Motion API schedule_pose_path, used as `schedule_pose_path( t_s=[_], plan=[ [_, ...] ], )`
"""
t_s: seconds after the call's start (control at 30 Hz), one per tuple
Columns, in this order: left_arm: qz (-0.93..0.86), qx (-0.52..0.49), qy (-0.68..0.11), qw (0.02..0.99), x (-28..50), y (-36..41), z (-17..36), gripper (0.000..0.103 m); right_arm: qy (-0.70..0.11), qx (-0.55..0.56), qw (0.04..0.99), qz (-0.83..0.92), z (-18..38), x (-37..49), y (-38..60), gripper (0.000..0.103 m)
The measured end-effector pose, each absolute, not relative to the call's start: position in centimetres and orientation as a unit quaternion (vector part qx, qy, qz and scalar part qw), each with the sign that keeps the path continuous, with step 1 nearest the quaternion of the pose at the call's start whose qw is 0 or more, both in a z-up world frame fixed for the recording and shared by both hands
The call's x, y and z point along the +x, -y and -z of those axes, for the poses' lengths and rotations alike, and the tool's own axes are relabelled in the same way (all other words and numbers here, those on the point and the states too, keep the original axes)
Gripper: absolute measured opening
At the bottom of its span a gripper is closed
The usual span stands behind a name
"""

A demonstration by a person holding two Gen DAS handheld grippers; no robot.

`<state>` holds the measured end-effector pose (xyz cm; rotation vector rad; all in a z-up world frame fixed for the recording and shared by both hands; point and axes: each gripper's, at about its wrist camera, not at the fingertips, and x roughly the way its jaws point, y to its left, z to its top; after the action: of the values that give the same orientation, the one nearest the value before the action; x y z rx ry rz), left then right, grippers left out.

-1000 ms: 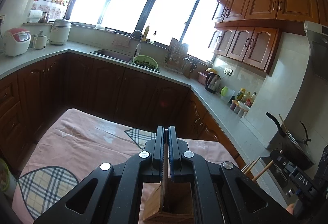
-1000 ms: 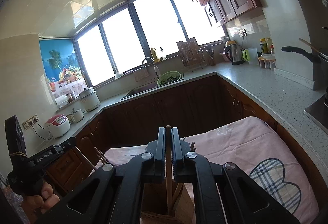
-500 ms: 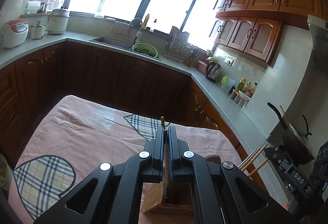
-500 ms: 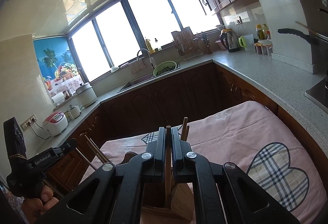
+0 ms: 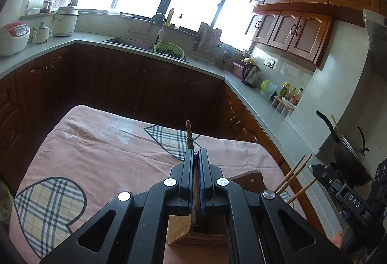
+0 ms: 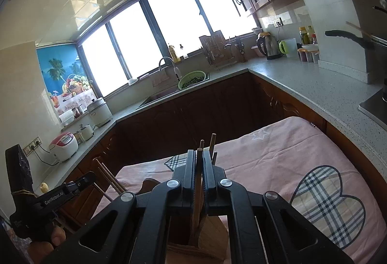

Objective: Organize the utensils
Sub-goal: 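Lift the chopsticks with both tools and carry them over the wooden holder, then open both tools to release the chopsticks into the holder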

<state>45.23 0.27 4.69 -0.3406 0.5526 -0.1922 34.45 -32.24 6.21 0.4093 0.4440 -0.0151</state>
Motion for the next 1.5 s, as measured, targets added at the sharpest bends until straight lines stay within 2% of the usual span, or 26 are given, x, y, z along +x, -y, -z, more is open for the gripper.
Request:
schedule_pose_path(
  t_s=[0.87, 1.0, 1.17, 1.27, 1.3, 1.37, 1.43, 1.47, 1.5],
  plan=[
    [0.078, -0.149, -0.28, 0.945, 45.8, 1.4, -5.5, 0.003, -0.232, 0.196, 0.953, 0.001, -5.6, 35.8, 32.2, 0.005],
    [0.076, -0.148, -0.283, 0.945, 45.7, 1.5, -5.7, 0.003, -0.233, 0.202, 0.951, 0.002, -5.5, 35.6, 32.3, 0.009],
    [0.076, -0.148, -0.288, 0.943, 45.8, 1.3, -5.9, 0.003, -0.237, 0.202, 0.95, 0.004, -5.6, 35.6, 32.3, 0.01],
    [0.075, -0.15, -0.29, 0.942, 45.8, 1.2, -6.0, 0.008, -0.235, 0.203, 0.951, 0.004, -5.7, 35.5, 32.4, 0.01],
    [0.074, -0.151, -0.29, 0.942, 45.7, 1.2, -6.0, 0.013, -0.235, 0.205, 0.95, 0.004, -5.8, 35.4, 32.4, 0.011],
    [0.072, -0.153, -0.287, 0.943, 45.4, 1.1, -6.0, 0.026, -0.234, 0.209, 0.949, 0.003, -5.9, 35.3, 32.6, 0.015],
    [0.071, -0.154, -0.285, 0.943, 45.1, 1.0, -6.1, 0.029, -0.232, 0.214, 0.949, 0.004, -5.9, 35.1, 32.7, 0.03],
    [0.072, -0.154, -0.286, 0.943, 44.9, 1.0, -6.2, 0.033, -0.23, 0.215, 0.949, 0.004, -5.9, 35.0, 32.7, 0.04],
    [0.073, -0.155, -0.285, 0.943, 44.6, 0.9, -6.2, 0.037, -0.227, 0.217, 0.949, 0.004, -6.0, 34.8, 32.8, 0.045]
  ],
)
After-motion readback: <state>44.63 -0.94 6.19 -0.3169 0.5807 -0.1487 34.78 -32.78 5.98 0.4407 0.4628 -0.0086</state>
